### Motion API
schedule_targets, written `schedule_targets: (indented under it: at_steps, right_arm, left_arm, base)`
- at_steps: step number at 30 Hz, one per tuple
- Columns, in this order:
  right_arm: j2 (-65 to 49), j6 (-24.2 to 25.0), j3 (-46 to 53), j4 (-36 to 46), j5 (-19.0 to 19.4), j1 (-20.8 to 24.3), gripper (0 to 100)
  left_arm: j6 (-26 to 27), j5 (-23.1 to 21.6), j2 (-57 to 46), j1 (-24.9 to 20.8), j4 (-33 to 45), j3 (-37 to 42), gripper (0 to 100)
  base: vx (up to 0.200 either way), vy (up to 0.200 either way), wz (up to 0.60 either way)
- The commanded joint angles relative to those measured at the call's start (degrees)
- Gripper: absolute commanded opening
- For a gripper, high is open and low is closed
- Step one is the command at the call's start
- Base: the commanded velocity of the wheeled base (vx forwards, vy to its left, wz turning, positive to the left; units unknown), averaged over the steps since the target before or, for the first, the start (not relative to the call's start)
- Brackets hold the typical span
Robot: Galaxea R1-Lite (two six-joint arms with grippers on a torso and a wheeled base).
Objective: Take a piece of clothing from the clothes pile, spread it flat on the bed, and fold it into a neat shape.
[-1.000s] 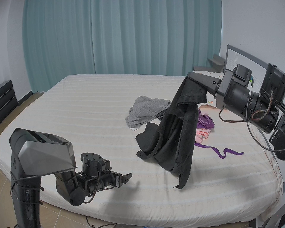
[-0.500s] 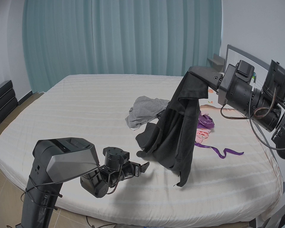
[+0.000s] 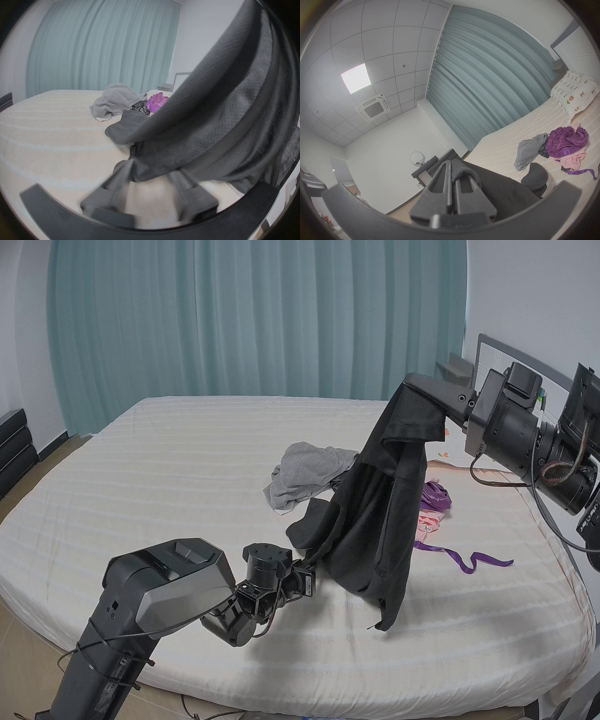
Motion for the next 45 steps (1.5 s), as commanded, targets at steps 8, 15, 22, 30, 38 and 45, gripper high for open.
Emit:
schedule_targets:
  at_steps: [8, 15, 22, 30, 38, 45]
  right_arm:
    - [1.67, 0.01, 0.83, -0.07, 0.23, -4.1, 0]
    - [8.26, 0.1, 1.0, -0.25, 0.23, -9.29, 0]
    - [19.16, 0.71, -7.61, -5.87, -10.14, -13.42, 0]
    - [13.71, -0.25, -11.92, -8.24, -11.9, -13.6, 0]
    - [14.59, -3.33, 2.67, -11.67, -11.55, -11.49, 0]
    - [17.67, -3.15, 12.96, -15.45, -11.46, -8.15, 0]
  left_arm:
    - [-2.85, 9.27, -2.62, 0.36, -0.54, 3.82, 0]
    - [-10.06, 9.1, -17.12, 1.68, 0.42, 17.97, 0]
    - [-10.58, 10.15, -34.26, 8.53, 5.61, 21.4, 0]
    - [-16.47, 9.62, -46.12, 11.08, 9.12, 18.76, 0]
    - [-19.46, 9.18, -46.48, 11.96, 8.51, 28.43, 0]
    - [-25.17, 8.04, -46.12, 11.17, 8.51, 34.94, 0]
  base:
    - [0.0, 0.0, 0.0]
    - [0.0, 0.0, 0.0]
    - [0.0, 0.0, 0.0]
    - [0.0, 0.0, 0.0]
    - [0.0, 0.0, 0.0]
    - [0.0, 0.0, 0.0]
